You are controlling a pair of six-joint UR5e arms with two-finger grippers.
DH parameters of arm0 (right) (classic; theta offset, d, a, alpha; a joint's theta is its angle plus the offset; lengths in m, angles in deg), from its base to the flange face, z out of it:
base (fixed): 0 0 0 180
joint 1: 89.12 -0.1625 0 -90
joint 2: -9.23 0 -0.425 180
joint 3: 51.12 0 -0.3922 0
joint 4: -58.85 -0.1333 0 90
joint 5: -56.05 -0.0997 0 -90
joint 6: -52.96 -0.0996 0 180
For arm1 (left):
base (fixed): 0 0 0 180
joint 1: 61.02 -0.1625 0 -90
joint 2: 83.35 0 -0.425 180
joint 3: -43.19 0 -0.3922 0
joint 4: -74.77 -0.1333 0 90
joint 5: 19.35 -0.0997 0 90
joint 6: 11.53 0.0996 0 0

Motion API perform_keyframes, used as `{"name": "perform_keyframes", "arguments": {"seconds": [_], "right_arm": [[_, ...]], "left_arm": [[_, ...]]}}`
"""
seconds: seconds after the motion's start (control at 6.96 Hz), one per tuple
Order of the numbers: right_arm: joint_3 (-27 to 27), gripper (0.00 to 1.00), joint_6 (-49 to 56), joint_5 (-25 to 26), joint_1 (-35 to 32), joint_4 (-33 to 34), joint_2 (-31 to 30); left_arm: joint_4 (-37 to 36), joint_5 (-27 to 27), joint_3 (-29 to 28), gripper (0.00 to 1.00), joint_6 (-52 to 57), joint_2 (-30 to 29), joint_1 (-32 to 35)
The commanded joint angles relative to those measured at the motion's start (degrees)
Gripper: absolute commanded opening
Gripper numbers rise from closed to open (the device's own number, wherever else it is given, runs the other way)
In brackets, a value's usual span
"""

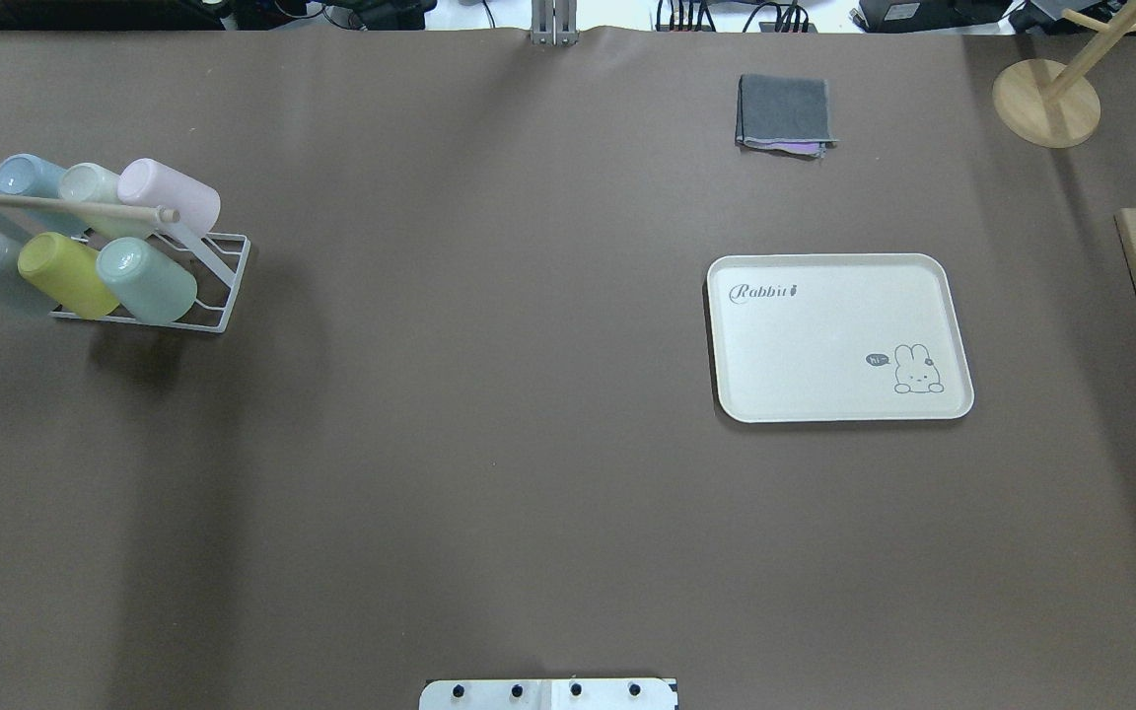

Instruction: Pick up and place green cup on tray

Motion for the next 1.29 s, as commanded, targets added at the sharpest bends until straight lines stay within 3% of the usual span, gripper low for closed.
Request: {"name": "perform_keyframes", "arguments": {"seconds": [0.0, 0.57, 0.72, 0.86, 1.01, 1.15], "right_arm": [[-0.02, 1.0, 0.0, -0.04, 0.0, 0.0, 0.02], [0.07, 1.0, 0.0, 0.05, 0.0, 0.0, -0.06], [-0.02, 1.0, 0.0, -0.04, 0.0, 0.0, -0.06], [-0.11, 1.0, 0.0, -0.04, 0.0, -0.09, 0.02], [-0.37, 1.0, 0.0, -0.04, 0.0, 0.0, 0.02], [-0.29, 1.0, -0.18, 0.31, 0.0, -0.09, -0.06]], "left_arm": [[-6.66, 0.55, -0.23, 0.98, -0.06, -5.01, -0.25], [-5.41, 5.91, 0.12, 0.98, 0.11, -7.14, -0.43], [-1.48, 6.09, 0.12, 0.98, 0.2, -8.46, -1.12], [5.86, 5.05, 0.29, 0.98, 0.2, -9.52, -5.05], [6.98, -0.88, 3.34, 0.98, 1.33, -10.31, -9.18], [6.99, -6.6, 5.2, 0.98, 11.0, -10.32, -12.35]]}}
